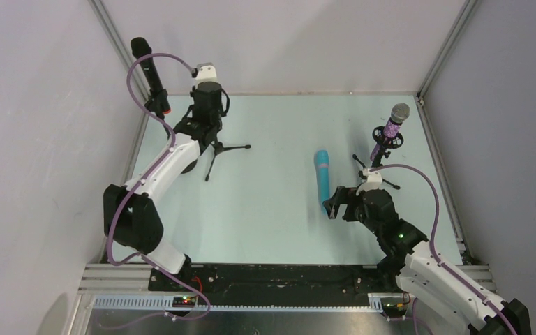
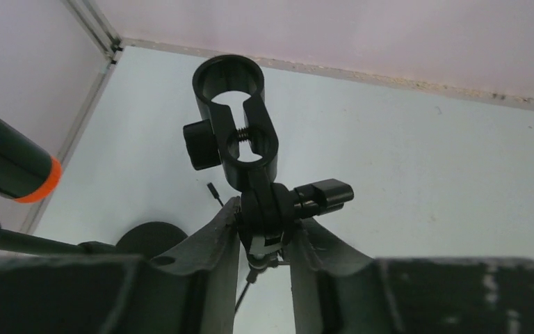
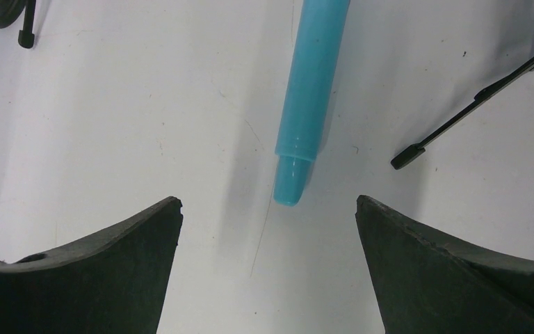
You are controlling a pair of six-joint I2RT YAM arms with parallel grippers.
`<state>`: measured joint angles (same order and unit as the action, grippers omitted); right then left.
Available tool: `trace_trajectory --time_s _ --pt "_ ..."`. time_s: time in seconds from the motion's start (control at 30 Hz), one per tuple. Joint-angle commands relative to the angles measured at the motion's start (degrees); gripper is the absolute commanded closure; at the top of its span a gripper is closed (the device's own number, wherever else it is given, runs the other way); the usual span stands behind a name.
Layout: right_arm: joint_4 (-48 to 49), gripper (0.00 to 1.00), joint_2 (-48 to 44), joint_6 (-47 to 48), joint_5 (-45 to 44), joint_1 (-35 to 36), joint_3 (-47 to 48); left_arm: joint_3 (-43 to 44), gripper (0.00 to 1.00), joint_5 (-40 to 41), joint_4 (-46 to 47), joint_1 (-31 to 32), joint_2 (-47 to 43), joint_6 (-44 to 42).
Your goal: Attach the microphones to the stand
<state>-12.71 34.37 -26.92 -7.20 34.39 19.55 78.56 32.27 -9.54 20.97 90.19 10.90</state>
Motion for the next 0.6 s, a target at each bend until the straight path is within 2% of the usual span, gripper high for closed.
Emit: trace_trajectory --time_s 0.0,0.17,0.37,0.57 --pt "2.8 0.00 0.2 0.5 0.3 -0.1 -0.1 2.3 0.73 -6.7 1.0 0.2 -1.1 -3.2" --pt "2.5 0.00 0.6 0.3 0.3 -0.2 -0.3 2.2 0.88 -14.4 0.9 0.2 -2.1 -6.3" --pt "1.6 0.00 -0.1 0.0 0.3 -0.1 -0.6 1.6 0.98 -20.0 1.0 0.3 -5.6 -6.9" --pt "1.1 0.00 -1.6 0.8 0.1 -0.3 -0.5 0.7 0.99 -24.3 0.9 0.2 -10.3 -7.3"
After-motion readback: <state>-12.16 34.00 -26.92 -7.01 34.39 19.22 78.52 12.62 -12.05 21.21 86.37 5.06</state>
